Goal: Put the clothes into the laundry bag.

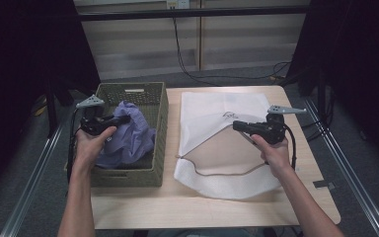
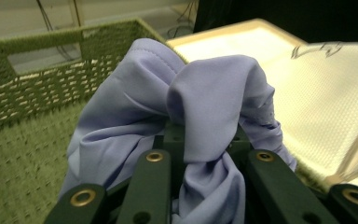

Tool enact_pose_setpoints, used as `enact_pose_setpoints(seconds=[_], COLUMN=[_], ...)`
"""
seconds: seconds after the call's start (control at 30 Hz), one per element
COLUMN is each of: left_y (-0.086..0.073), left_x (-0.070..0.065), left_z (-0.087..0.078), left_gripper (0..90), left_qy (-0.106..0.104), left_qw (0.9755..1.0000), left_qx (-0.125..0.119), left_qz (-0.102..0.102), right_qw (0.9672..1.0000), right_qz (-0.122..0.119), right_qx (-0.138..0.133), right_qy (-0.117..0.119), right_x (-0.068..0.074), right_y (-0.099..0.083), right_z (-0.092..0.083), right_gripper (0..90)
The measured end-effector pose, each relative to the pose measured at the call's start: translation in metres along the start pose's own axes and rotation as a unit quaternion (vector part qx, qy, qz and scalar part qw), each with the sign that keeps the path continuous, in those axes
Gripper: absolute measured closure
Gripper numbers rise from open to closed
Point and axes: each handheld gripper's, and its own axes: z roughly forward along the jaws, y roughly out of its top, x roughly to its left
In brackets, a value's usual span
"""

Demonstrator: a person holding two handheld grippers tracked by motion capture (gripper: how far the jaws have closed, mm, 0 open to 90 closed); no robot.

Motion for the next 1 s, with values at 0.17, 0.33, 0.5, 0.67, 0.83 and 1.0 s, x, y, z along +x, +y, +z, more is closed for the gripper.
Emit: enact_pose_setpoints(seconds=[0.17, 0.33, 0.5, 0.67, 0.83, 1.0], left_y=[0.008, 0.014, 0.021, 0.025, 0.027, 0.033], left_x=[-0.007, -0.010, -0.016, -0.018, -0.017, -0.020], left_z=[-0.007, -0.019, -0.026, -0.034, -0.041, -0.053], left_gripper=[77.5, 77.5, 77.5, 77.5, 77.5, 77.5], left_qy=[-0.002, -0.003, -0.002, -0.004, -0.003, 0.003], left_qw=[0.9997, 0.9987, 0.9976, 0.9960, 0.9946, 0.9918], left_qx=[-0.023, -0.050, -0.068, -0.089, -0.104, -0.128], left_qz=[0.006, 0.006, 0.013, 0.008, 0.006, 0.009], right_qw=[1.0000, 1.0000, 1.0000, 1.0000, 1.0000, 1.0000], right_qz=[-0.001, -0.003, -0.004, -0.005, -0.005, -0.005], right_qx=[0.003, 0.001, 0.001, -0.002, -0.002, -0.003], right_qy=[0.000, 0.001, 0.002, 0.002, 0.003, 0.003], right_x=[0.002, 0.003, 0.003, 0.003, 0.003, 0.003], right_y=[-0.001, 0.000, 0.000, 0.000, 0.000, 0.000], right_z=[0.001, 0.000, 0.001, -0.001, -0.001, -0.001], right_gripper=[88.1, 88.1, 88.1, 88.1, 88.1, 88.1])
